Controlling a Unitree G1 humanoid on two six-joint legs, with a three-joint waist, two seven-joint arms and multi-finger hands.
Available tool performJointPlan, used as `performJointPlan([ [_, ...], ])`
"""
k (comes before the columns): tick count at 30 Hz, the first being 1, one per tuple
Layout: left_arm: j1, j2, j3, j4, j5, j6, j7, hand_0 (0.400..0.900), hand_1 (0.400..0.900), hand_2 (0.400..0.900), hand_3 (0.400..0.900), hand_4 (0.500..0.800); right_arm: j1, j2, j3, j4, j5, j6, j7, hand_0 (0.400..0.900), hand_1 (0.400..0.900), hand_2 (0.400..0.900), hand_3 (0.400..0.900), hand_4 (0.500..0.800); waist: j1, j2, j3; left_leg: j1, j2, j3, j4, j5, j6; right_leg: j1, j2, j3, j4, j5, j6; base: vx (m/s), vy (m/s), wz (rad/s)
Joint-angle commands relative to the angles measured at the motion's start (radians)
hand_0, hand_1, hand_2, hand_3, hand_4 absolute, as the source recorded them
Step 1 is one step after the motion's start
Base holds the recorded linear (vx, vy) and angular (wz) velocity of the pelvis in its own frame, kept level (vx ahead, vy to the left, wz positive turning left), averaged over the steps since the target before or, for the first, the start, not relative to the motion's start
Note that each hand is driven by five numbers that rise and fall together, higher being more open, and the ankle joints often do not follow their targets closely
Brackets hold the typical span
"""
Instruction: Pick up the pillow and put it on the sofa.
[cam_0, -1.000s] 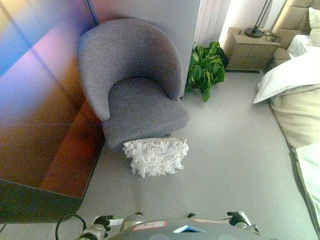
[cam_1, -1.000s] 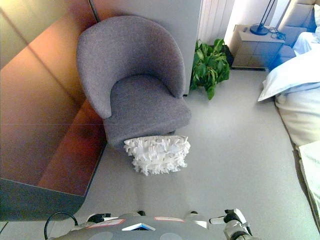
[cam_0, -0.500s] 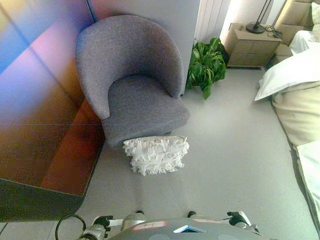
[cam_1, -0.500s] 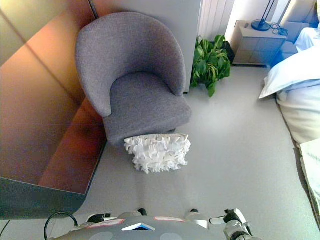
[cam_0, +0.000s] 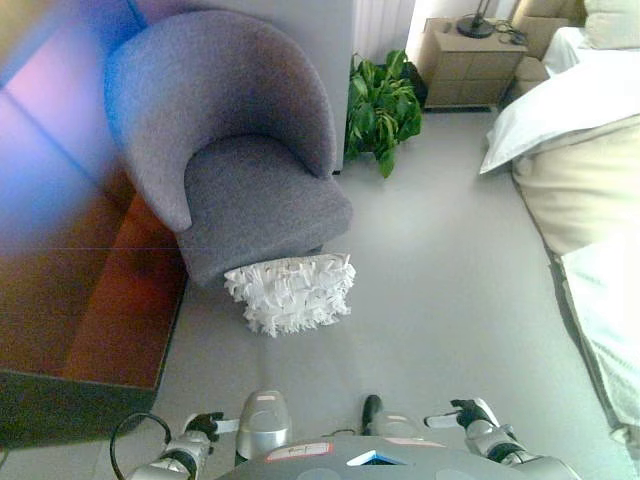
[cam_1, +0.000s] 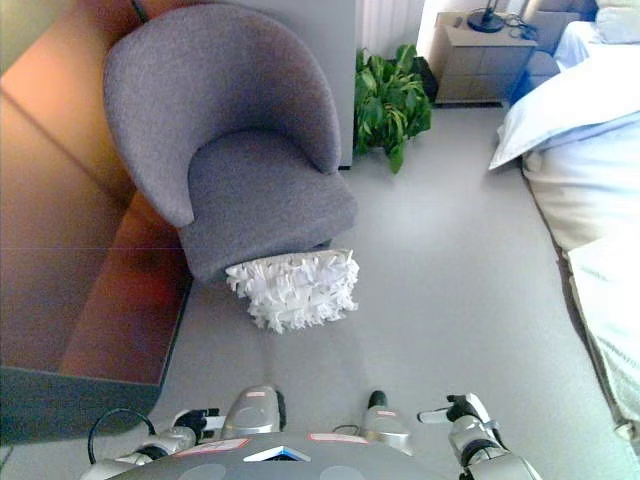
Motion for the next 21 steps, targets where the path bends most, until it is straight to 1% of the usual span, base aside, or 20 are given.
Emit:
performJointPlan([
  [1,0.029,0.01,0.041,0.025,0.005,0.0,0.009,0.9,0.9,0.9,0.9,0.8,-0.016,-0.044,0.006,-0.014,0.0,-0.004,0.009,0.9,0.9,0.9,0.9,0.8,0.044,0.018,0.036,-0.064,0.058,-0.017,-0.267,0.307,-0.01,0.119,0.075,0.04,0.015,-0.06,-0.009,0.44,0.152,-0.2],
  [3,0.046,0.005,0.049,0.034,0.014,-0.008,0.006,0.9,0.9,0.9,0.9,0.8,-0.006,-0.046,0.01,-0.022,0.005,-0.013,0.013,0.9,0.9,0.9,0.9,0.8,0.062,0.018,0.039,-0.098,0.077,-0.008,-0.324,0.326,-0.023,0.162,0.063,0.05,0.019,-0.089,-0.011,0.43,0.155,-0.18],
  [5,0.057,-0.002,0.056,0.038,0.015,-0.013,0.01,0.9,0.9,0.9,0.9,0.8,0.0,-0.045,0.009,-0.024,-0.009,-0.026,0.012,0.9,0.9,0.9,0.9,0.8,0.071,0.028,0.037,-0.117,0.082,0.015,-0.334,0.32,-0.027,0.19,0.052,0.054,0.044,-0.129,-0.01,0.4,0.174,-0.16],
  [6,0.063,-0.006,0.063,0.037,0.011,-0.012,0.013,0.9,0.9,0.9,0.9,0.8,-0.004,-0.042,0.012,-0.02,-0.015,-0.033,0.006,0.9,0.9,0.9,0.9,0.8,0.073,0.037,0.03,-0.115,0.077,0.027,-0.329,0.284,-0.017,0.202,0.042,0.058,0.064,-0.153,-0.004,0.36,0.164,-0.19],
  [7,0.067,-0.006,0.069,0.037,0.008,-0.012,0.016,0.9,0.9,0.9,0.9,0.8,-0.01,-0.038,0.016,-0.016,-0.021,-0.036,0.002,0.9,0.9,0.9,0.9,0.8,0.075,0.038,0.025,-0.105,0.067,0.031,-0.336,0.245,-0.006,0.205,0.031,0.062,0.078,-0.162,0.004,0.42,0.184,-0.26],
  [8,0.071,-0.002,0.078,0.042,0.003,-0.018,0.016,0.9,0.9,0.9,0.9,0.8,-0.017,-0.03,0.013,-0.011,-0.035,-0.039,-0.002,0.9,0.9,0.9,0.9,0.8,0.08,0.042,0.014,-0.094,0.064,0.021,-0.335,0.224,-0.001,0.218,0.016,0.07,0.098,-0.181,0.019,0.47,0.184,-0.21],
  [9,0.067,0.011,0.091,0.041,0.013,-0.015,0.011,0.9,0.9,0.9,0.9,0.8,-0.018,-0.022,0.006,-0.007,-0.04,-0.044,-0.005,0.9,0.9,0.9,0.9,0.8,0.084,0.04,0.002,-0.098,0.059,0.023,-0.302,0.202,0.011,0.242,0.001,0.081,0.116,-0.204,0.035,0.49,0.181,-0.1],
  [10,0.064,0.019,0.093,0.038,0.02,-0.013,0.008,0.9,0.9,0.9,0.9,0.8,-0.016,-0.019,0.002,-0.005,-0.043,-0.049,-0.007,0.9,0.9,0.9,0.9,0.8,0.085,0.039,-0.004,-0.106,0.057,0.025,-0.272,0.192,0.013,0.254,-0.006,0.084,0.126,-0.216,0.039,0.53,0.183,0.12],
  [11,0.059,0.03,0.089,0.031,0.027,-0.01,0.009,0.9,0.9,0.9,0.9,0.8,-0.014,-0.016,-0.006,-0.009,-0.057,-0.051,-0.01,0.9,0.9,0.9,0.9,0.8,0.086,0.036,-0.016,-0.119,0.053,0.028,-0.215,0.164,0.029,0.265,-0.025,0.087,0.15,-0.225,0.049,0.45,0.16,0.2],
  [12,0.053,0.038,0.09,0.024,0.031,-0.003,0.007,0.9,0.9,0.9,0.9,0.8,-0.015,-0.013,-0.009,-0.014,-0.065,-0.042,-0.01,0.9,0.9,0.9,0.9,0.8,0.086,0.031,-0.024,-0.128,0.048,0.032,-0.179,0.15,0.039,0.274,-0.04,0.086,0.165,-0.222,0.06,0.46,0.159,0.21],
  [13,0.044,0.047,0.087,0.019,0.031,0.002,0.006,0.9,0.9,0.9,0.9,0.8,-0.017,-0.01,-0.01,-0.017,-0.066,-0.032,-0.013,0.9,0.9,0.9,0.9,0.8,0.088,0.022,-0.033,-0.136,0.04,0.037,-0.145,0.131,0.054,0.281,-0.061,0.085,0.19,-0.197,0.07,0.39,0.127,0.13],
  [14,0.028,0.055,0.078,0.013,0.037,0.014,0.003,0.9,0.9,0.9,0.9,0.8,-0.019,-0.007,-0.011,-0.018,-0.066,-0.027,-0.024,0.9,0.9,0.9,0.9,0.8,0.092,0.011,-0.045,-0.14,0.021,0.041,-0.127,0.106,0.077,0.285,-0.092,0.084,0.227,-0.136,0.084,0.36,0.127,0.09],
  [15,0.018,0.062,0.072,0.009,0.044,0.02,0.001,0.9,0.9,0.9,0.9,0.8,-0.02,-0.005,-0.014,-0.019,-0.064,-0.025,-0.034,0.9,0.9,0.9,0.9,0.8,0.095,0.0,-0.049,-0.135,-0.009,0.042,-0.126,0.089,0.099,0.286,-0.125,0.082,0.28,-0.073,0.095,0.35,0.155,0.12],
  [16,0.004,0.073,0.057,0.006,0.043,0.024,-0.002,0.9,0.9,0.9,0.9,0.8,-0.019,-0.003,-0.019,-0.024,-0.057,-0.024,-0.052,0.9,0.9,0.9,0.9,0.8,0.097,-0.005,-0.057,-0.117,-0.05,0.033,-0.14,0.067,0.129,0.263,-0.153,0.096,0.365,0.022,0.111,0.32,0.173,0.22],
  [17,-0.004,0.081,0.045,0.003,0.048,0.025,-0.007,0.9,0.9,0.9,0.9,0.8,-0.015,-0.003,-0.024,-0.03,-0.053,-0.027,-0.07,0.9,0.9,0.9,0.9,0.8,0.09,-0.001,-0.062,-0.092,-0.073,0.024,-0.157,0.054,0.147,0.219,-0.162,0.117,0.444,0.071,0.115,0.3,0.189,0.37],
  [18,-0.009,0.09,0.032,0.0,0.049,0.026,-0.012,0.9,0.9,0.9,0.9,0.8,-0.012,-0.005,-0.026,-0.035,-0.051,-0.028,-0.082,0.9,0.9,0.9,0.9,0.8,0.077,0.007,-0.062,-0.065,-0.086,0.018,-0.172,0.042,0.16,0.158,-0.157,0.141,0.521,0.09,0.111,0.32,0.186,0.52],
  [19,-0.017,0.101,0.013,-0.008,0.043,0.031,-0.013,0.9,0.9,0.9,0.9,0.8,-0.006,-0.009,-0.025,-0.043,-0.061,-0.032,-0.102,0.9,0.9,0.9,0.9,0.8,0.054,0.02,-0.058,-0.023,-0.1,0.009,-0.19,0.025,0.175,0.062,-0.15,0.161,0.59,0.103,0.095,0.2,0.121,0.37],
  [20,-0.017,0.101,0.013,-0.008,0.043,0.031,-0.013,0.9,0.9,0.9,0.9,0.8,-0.006,-0.009,-0.025,-0.043,-0.061,-0.032,-0.102,0.9,0.9,0.9,0.9,0.8,0.056,0.022,-0.061,-0.026,-0.097,0.01,-0.19,0.026,0.174,0.058,-0.146,0.163,0.589,0.105,0.095,0.25,0.049,0.41],
  [21,-0.043,0.112,-0.016,-0.021,0.007,0.05,-0.006,0.9,0.9,0.9,0.9,0.8,-0.012,-0.017,-0.004,-0.051,-0.076,-0.035,-0.124,0.9,0.9,0.9,0.9,0.8,0.031,0.031,-0.045,0.021,-0.111,0.008,-0.201,0.009,0.183,-0.058,-0.151,0.143,0.575,0.06,0.06,0.14,-0.063,0.24],
])
